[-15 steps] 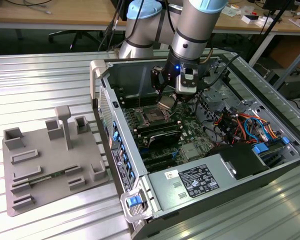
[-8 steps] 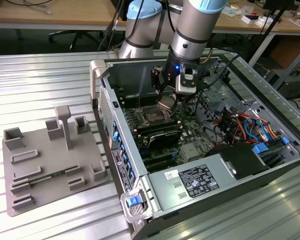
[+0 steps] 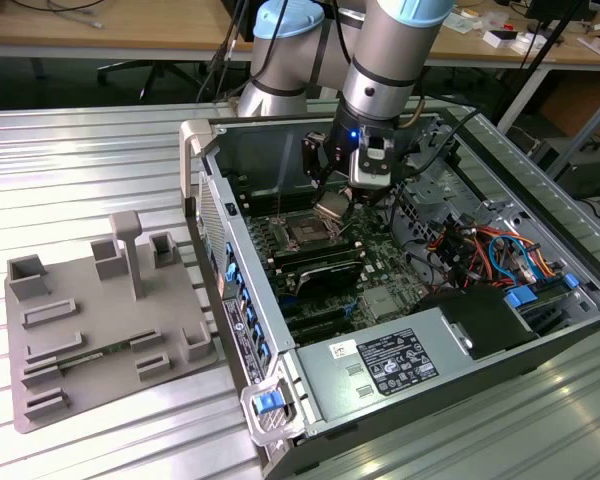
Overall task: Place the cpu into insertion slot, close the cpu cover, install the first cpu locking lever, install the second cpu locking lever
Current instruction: 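Place the cpu into insertion slot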
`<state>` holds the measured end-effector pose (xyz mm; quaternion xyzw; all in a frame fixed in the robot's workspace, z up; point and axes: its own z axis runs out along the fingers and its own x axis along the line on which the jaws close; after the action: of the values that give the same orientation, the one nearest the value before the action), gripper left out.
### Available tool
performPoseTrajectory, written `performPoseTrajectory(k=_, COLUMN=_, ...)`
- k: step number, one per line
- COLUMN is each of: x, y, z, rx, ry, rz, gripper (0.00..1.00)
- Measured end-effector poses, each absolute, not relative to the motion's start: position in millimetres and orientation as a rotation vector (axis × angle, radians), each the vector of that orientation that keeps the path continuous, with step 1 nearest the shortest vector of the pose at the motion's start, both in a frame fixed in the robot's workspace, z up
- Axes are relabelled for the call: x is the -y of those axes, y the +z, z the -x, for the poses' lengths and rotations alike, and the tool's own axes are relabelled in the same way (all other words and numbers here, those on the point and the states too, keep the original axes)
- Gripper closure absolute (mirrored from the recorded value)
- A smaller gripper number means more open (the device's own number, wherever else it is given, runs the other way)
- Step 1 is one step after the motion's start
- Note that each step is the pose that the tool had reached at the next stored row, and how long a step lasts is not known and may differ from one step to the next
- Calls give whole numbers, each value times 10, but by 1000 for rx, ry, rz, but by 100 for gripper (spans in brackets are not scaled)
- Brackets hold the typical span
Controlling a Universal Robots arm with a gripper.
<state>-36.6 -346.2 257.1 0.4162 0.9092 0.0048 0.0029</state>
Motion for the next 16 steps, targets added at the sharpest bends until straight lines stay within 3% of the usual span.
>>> performPoseTrajectory(k=16, x=3463, y=2566, z=405, rx=-2835, ry=15, rz=-1340, gripper=45)
